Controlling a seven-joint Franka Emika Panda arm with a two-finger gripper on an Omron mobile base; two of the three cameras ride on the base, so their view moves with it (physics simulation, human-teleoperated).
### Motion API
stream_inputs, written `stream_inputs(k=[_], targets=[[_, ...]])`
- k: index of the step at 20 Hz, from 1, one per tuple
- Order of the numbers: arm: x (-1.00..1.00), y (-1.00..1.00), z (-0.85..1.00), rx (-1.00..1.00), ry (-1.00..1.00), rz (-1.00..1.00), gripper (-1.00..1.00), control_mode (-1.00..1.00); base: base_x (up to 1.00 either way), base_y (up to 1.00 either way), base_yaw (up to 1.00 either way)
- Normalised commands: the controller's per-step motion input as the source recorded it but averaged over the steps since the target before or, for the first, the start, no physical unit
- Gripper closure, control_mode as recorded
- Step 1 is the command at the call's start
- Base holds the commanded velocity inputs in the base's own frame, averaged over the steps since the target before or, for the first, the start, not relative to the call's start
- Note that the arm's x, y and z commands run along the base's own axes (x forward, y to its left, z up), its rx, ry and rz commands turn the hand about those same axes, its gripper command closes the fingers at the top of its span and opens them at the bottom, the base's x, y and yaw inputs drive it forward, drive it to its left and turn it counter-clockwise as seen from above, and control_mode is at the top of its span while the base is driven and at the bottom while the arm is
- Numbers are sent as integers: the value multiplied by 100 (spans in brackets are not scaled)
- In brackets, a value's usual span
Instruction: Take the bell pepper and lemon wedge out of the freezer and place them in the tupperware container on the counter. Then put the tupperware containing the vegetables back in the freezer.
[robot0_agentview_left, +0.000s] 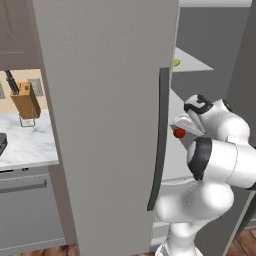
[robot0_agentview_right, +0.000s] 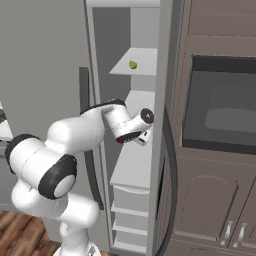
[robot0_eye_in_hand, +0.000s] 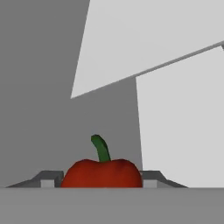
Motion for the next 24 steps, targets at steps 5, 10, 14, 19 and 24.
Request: stream_inputs(k=[5, 10, 14, 19, 24], targets=[[-100, 39, 25, -6, -5, 4, 100, -100, 0, 0, 0], [-100, 24, 28, -6, -5, 7, 100, -100, 0, 0, 0], [-100, 34, 33, -8, -6, 8, 100, -100, 0, 0, 0], [-100, 37, 45, -9, -4, 8, 100, -100, 0, 0, 0], [-98, 39, 63, -10, 0, 8, 100, -100, 0, 0, 0]])
